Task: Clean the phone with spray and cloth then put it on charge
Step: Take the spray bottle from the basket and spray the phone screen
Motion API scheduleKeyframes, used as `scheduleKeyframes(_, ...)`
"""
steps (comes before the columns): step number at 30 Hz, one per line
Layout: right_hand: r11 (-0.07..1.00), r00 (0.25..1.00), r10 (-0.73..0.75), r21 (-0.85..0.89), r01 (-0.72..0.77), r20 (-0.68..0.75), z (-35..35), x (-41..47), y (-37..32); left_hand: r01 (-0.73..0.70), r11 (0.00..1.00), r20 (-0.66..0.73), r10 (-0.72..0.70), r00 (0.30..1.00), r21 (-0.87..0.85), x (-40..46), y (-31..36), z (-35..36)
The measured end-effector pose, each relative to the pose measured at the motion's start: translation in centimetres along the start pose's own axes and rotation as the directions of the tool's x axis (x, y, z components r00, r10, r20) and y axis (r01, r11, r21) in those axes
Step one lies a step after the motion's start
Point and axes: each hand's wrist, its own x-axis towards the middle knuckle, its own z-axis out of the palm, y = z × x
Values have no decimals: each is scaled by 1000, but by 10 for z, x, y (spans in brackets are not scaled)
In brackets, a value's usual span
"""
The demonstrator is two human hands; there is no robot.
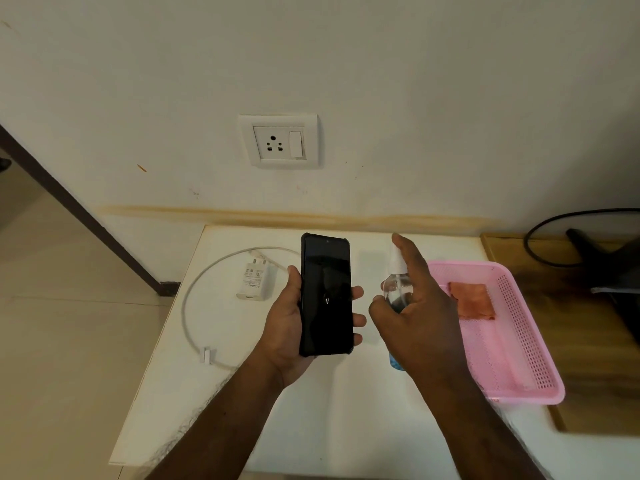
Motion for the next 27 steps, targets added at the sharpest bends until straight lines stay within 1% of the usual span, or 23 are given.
scheduleKeyframes(4,1000,999,-1,-30,0,-33,-1,-1,-3,-2,1000,1,2,1000,-7,0,0,0)
scheduleKeyframes(6,1000,997,-1,5,1,-73,-2,-1,-3,-6,1000,6,6,1000,-16,0,1,0)
scheduleKeyframes(8,999,998,6,40,-3,-69,-3,-1,-2,-12,1000,7,12,1000,-27,0,2,-1)
scheduleKeyframes(11,999,1000,-7,48,7,-6,-2,-2,-3,-20,999,-8,20,1000,-45,0,5,-3)
scheduleKeyframes(16,995,990,-61,84,50,126,-2,-6,-11,-51,994,-86,43,995,-95,2,13,-9)
scheduleKeyframes(19,993,976,-100,81,86,195,-2,-9,-15,-82,993,-103,73,992,-82,1,15,-11)
scheduleKeyframes(23,993,952,-119,45,111,283,-1,-12,-16,-89,994,-129,81,988,-62,3,14,-12)
scheduleKeyframes(25,992,945,-123,36,118,302,0,-12,-15,-86,994,-139,76,987,-68,4,13,-12)
scheduleKeyframes(27,994,951,-113,25,110,289,0,-11,-12,-89,993,-141,77,987,-79,4,14,-12)
